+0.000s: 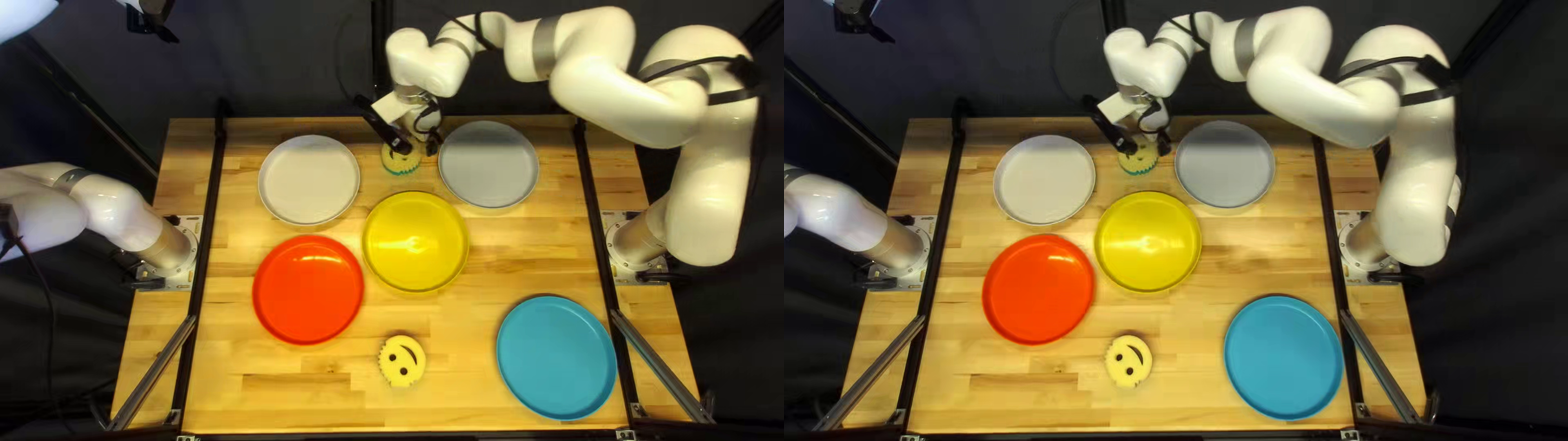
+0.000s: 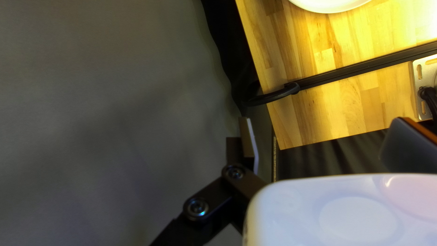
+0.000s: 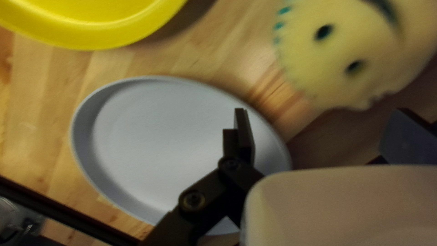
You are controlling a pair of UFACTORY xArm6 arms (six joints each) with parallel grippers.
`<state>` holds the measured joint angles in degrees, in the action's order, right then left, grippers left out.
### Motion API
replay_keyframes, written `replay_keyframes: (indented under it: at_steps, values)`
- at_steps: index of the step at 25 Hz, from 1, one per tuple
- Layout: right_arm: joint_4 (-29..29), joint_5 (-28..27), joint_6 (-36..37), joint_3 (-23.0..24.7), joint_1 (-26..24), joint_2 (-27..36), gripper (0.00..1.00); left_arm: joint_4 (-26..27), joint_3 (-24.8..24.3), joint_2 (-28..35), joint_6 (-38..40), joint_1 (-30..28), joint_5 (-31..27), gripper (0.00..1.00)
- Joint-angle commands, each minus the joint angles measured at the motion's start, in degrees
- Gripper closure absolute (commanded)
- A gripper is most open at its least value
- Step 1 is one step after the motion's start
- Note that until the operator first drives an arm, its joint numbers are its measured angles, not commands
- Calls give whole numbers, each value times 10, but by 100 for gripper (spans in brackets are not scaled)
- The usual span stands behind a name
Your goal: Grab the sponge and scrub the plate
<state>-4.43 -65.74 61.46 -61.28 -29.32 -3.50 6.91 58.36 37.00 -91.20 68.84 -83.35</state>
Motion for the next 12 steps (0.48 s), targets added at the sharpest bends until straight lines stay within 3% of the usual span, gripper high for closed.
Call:
replay_keyframes:
  at_steps: [1,6,12]
  values:
    - [-6,-76,-44,49,-30,111,0,0,0,0,0,0,0,0]
    - [12,-177,-54,75,-96,221,0,0,0,0,0,0,0,0]
    - [39,-293,-42,75,-183,330,0,0,0,0,0,0,0,0]
